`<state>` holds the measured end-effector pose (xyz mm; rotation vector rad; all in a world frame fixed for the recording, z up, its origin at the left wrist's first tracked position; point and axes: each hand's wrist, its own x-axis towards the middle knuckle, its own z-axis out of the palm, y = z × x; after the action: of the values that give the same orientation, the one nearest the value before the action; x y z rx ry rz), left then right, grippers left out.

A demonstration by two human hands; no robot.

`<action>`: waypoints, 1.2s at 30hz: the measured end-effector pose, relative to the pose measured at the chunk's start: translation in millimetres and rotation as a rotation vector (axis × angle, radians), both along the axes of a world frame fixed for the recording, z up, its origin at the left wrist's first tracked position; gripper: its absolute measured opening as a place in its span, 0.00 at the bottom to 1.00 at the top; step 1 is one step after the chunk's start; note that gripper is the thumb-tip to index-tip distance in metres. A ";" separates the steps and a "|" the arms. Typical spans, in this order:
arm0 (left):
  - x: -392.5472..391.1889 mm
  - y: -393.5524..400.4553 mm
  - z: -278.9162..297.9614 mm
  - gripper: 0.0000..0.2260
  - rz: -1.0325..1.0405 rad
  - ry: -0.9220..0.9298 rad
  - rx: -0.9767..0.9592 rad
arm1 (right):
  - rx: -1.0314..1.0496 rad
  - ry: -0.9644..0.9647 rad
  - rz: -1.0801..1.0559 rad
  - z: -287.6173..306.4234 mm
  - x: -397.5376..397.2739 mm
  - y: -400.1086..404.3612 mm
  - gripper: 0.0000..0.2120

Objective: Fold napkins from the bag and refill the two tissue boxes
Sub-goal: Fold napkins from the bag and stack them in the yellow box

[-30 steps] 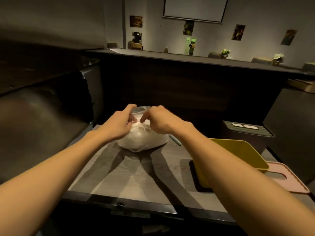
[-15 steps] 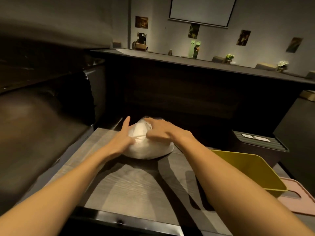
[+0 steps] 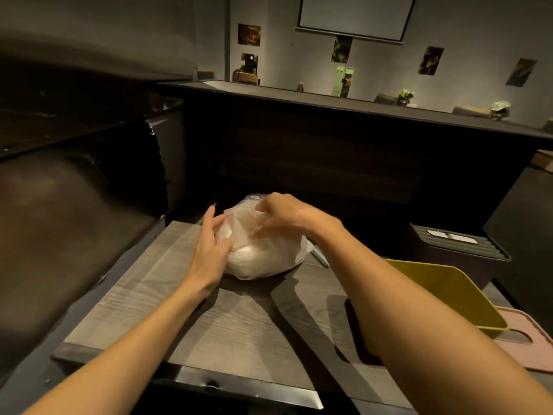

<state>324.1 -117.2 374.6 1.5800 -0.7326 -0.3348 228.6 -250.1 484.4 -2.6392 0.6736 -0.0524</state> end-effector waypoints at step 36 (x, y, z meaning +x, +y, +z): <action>-62.2 27.0 35.7 0.34 -0.647 0.992 -0.507 | 0.530 -0.897 -0.075 -64.0 -72.2 43.5 0.10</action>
<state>261.9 -90.2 410.3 0.5166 -0.4478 -1.1942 156.4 -206.6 420.4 -1.8019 0.3826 -0.8828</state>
